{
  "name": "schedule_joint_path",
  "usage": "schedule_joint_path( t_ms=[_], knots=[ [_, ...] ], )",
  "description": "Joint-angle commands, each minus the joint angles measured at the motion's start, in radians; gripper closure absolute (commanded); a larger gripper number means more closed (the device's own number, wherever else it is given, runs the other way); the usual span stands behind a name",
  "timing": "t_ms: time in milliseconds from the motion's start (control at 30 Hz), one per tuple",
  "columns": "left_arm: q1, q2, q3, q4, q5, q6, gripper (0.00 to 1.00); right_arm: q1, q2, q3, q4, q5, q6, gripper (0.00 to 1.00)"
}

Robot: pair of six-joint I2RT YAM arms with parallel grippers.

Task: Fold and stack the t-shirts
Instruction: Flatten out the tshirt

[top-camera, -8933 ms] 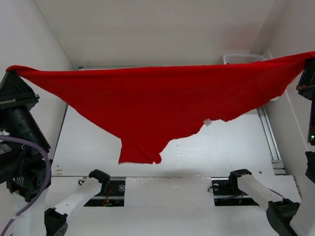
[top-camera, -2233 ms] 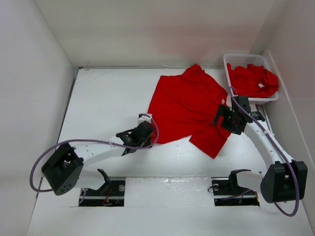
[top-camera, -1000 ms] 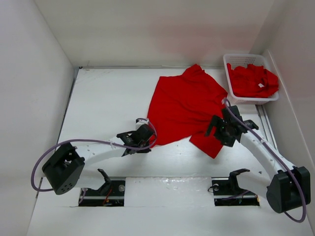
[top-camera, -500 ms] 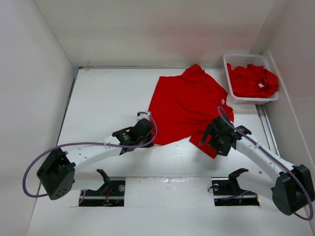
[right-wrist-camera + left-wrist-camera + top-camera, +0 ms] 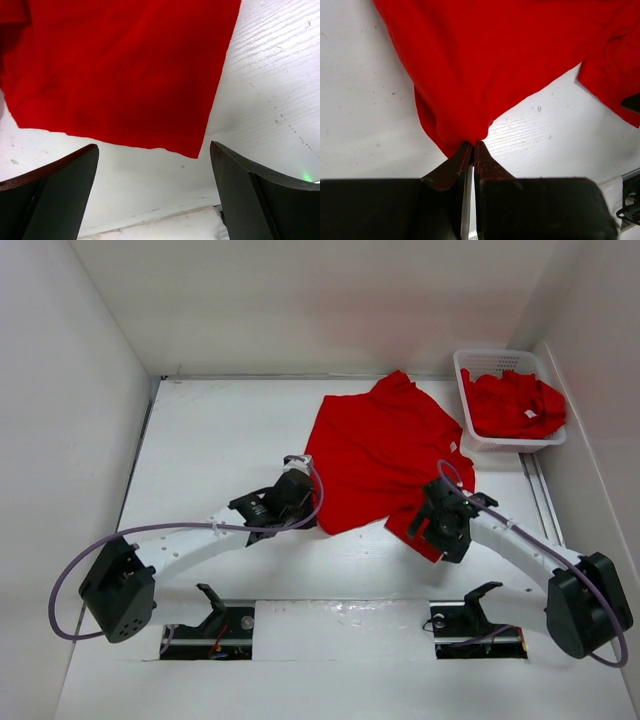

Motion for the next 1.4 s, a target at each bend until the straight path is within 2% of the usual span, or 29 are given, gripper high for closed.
schedule_joint_path(
  t_ms=[0, 267, 333, 367, 500, 567, 667, 800, 967, 1133, 1267, 1367],
  knots=[
    [0.011, -0.002, 0.04, 0.001, 0.015, 0.025, 1.0, 0.026, 0.019, 0.009, -0.011, 0.035, 0.025, 0.03],
    [0.011, -0.002, 0.08, -0.036, -0.028, 0.036, 1.0, 0.026, 0.103, 0.04, -0.011, 0.024, -0.019, 0.11],
    [0.011, -0.002, 0.08, -0.036, -0.037, 0.045, 1.0, 0.026, 0.115, 0.049, -0.02, 0.024, -0.019, 0.17],
    [0.011, -0.002, 0.089, -0.036, -0.037, 0.045, 1.0, 0.026, 0.115, 0.058, -0.021, 0.015, -0.029, 0.23],
    [0.011, 0.009, 0.089, -0.036, -0.051, 0.054, 1.0, 0.026, 0.126, 0.058, -0.021, 0.015, -0.038, 0.32],
    [0.011, 0.009, 0.089, -0.036, -0.051, 0.054, 1.0, 0.026, 0.126, 0.058, -0.021, 0.015, -0.038, 0.41],
    [0.011, 0.02, 0.099, -0.036, -0.042, 0.054, 1.0, 0.008, 0.126, 0.058, -0.011, 0.026, -0.047, 0.59],
    [0.011, 0.002, 0.099, -0.045, -0.042, 0.064, 1.0, -0.001, 0.126, 0.058, -0.002, 0.035, -0.065, 1.0],
    [0.011, -0.051, 0.134, -0.055, -0.022, 0.088, 1.0, 0.022, 0.031, 0.098, 0.012, 0.117, -0.079, 1.0],
    [0.011, -0.065, 0.235, -0.055, -0.078, 0.13, 1.0, 0.023, -0.131, 0.266, 0.001, 0.268, -0.079, 1.0],
    [0.108, -0.054, 0.373, -0.067, -0.092, 0.119, 1.0, -0.047, -0.227, 0.435, 0.022, 0.372, -0.128, 1.0],
    [0.177, -0.054, 0.468, -0.067, -0.112, 0.107, 1.0, -0.116, -0.236, 0.585, 0.033, 0.409, -0.205, 1.0]
  ],
)
